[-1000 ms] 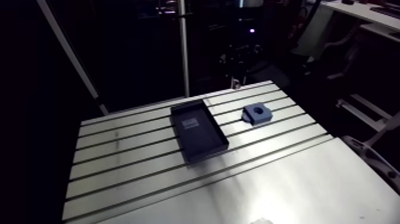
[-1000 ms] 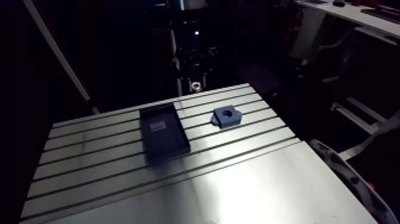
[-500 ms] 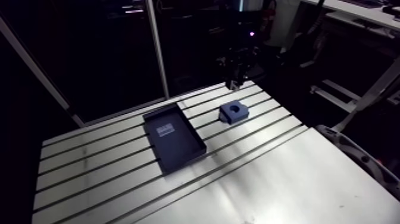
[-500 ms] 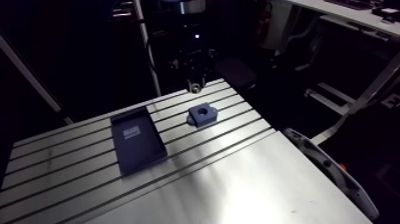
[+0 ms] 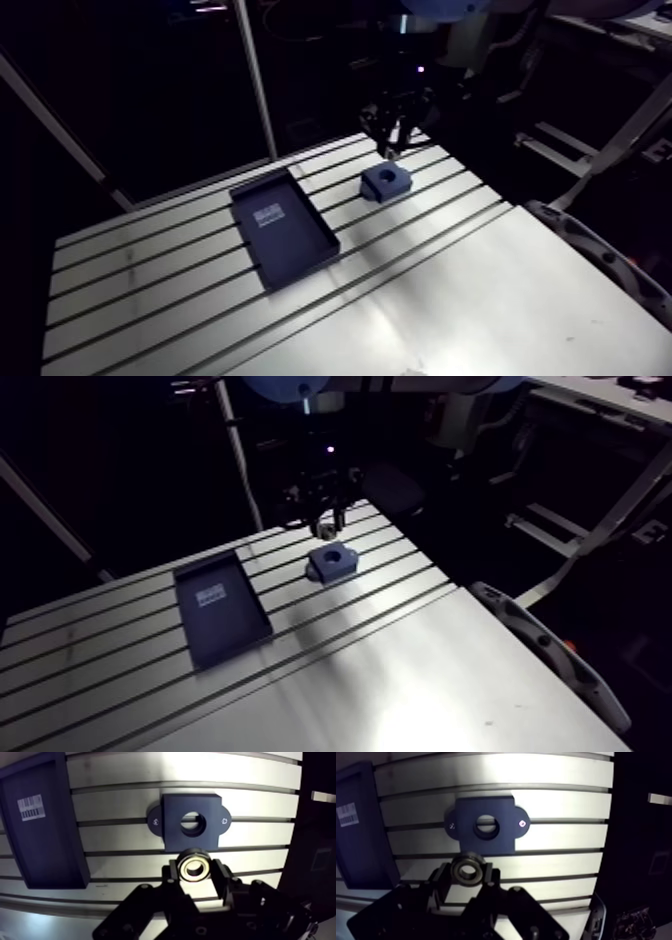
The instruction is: Pick up the bearing and press it into the housing until flush.
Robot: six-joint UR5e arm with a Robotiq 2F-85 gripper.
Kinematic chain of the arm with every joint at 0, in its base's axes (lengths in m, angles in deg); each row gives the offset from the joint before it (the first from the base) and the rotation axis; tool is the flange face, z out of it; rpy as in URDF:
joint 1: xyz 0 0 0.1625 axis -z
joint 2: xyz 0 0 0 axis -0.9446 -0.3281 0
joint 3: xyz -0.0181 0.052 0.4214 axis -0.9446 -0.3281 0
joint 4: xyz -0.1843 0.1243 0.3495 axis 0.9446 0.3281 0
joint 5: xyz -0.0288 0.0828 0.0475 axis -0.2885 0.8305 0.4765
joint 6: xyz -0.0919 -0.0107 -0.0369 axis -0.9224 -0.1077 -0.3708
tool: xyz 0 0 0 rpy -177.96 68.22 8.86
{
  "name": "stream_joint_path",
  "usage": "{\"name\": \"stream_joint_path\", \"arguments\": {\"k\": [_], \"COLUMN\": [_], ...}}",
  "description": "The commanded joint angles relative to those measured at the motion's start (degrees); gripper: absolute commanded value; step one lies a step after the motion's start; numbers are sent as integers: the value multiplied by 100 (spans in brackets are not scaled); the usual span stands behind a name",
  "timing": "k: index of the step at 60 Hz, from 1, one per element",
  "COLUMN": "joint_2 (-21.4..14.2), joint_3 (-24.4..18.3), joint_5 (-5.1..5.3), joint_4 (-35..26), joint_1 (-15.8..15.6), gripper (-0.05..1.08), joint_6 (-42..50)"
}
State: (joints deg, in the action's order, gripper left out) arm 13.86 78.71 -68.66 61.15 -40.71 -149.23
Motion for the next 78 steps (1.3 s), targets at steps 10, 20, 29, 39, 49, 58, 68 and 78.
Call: {"name": "stream_joint_path", "arguments": {"k": [10, 20, 29, 39, 49, 58, 68, 78], "joint_2": [97, 192, 296, 368, 431, 483, 545, 616], "joint_3": [86, 70, 43, -9, -71, -88, -123, -142], "joint_5": [-4, -12, -13, -4, -12, -13, -21, -21], "joint_4": [211, 221, 315, 326, 335, 335, 343, 344], "joint_1": [11, 11, 2, -6, -7, -7, -7, 1], "gripper": [69, 69, 69, 69, 69, 69, 69, 69], "joint_6": [39, 57, 66, 74, 83, 83, 92, 108]}}
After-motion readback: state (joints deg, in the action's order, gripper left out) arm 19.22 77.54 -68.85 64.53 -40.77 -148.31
